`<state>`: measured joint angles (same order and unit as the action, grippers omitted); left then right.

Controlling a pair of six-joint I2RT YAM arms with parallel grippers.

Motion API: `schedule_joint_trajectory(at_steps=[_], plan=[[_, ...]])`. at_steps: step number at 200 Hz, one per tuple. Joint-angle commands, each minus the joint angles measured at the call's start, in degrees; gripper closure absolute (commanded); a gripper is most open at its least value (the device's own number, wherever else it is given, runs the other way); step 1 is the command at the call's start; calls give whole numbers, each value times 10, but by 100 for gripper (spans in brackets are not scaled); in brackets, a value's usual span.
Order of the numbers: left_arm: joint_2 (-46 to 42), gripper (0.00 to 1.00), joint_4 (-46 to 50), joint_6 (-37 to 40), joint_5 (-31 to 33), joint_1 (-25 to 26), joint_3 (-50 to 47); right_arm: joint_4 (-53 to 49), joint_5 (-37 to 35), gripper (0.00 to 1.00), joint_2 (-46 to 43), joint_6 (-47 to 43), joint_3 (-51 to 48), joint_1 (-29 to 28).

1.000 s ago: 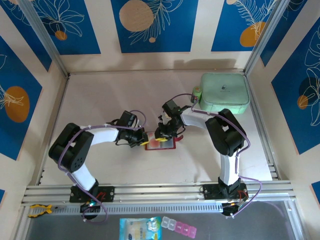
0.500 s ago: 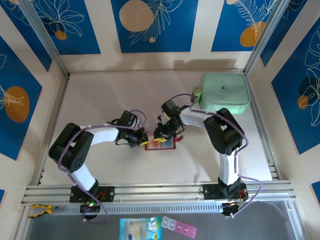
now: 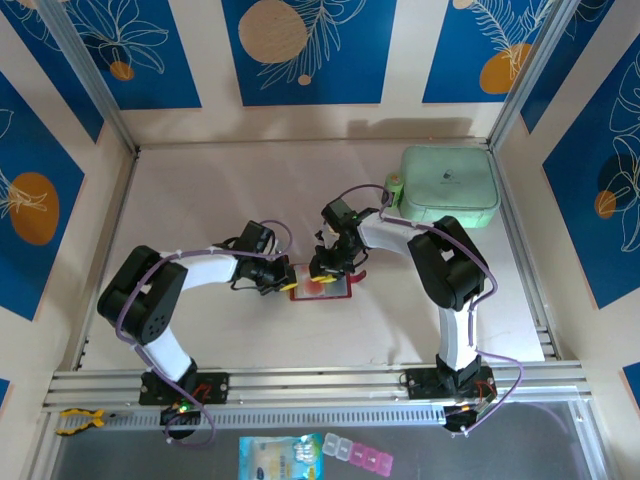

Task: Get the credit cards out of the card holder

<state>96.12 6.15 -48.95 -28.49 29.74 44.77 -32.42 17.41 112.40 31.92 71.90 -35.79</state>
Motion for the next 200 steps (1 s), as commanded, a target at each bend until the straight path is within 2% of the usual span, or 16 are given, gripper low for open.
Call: schedule_joint_trajectory(at_steps=[1,73,131,200], plan=[[-10,98,47,12,10,-4,13,-23,11,75,-17,-2,5,-1],[-20,97,64,11,4,4,51,-23,10,75,-53,2,-6,12],[9,98,63,10,8,32,76,-12,10,75,-60,7,-23,21],[40,100,55,16,15,35,69,-1,14,73,-57,8,-38,25]])
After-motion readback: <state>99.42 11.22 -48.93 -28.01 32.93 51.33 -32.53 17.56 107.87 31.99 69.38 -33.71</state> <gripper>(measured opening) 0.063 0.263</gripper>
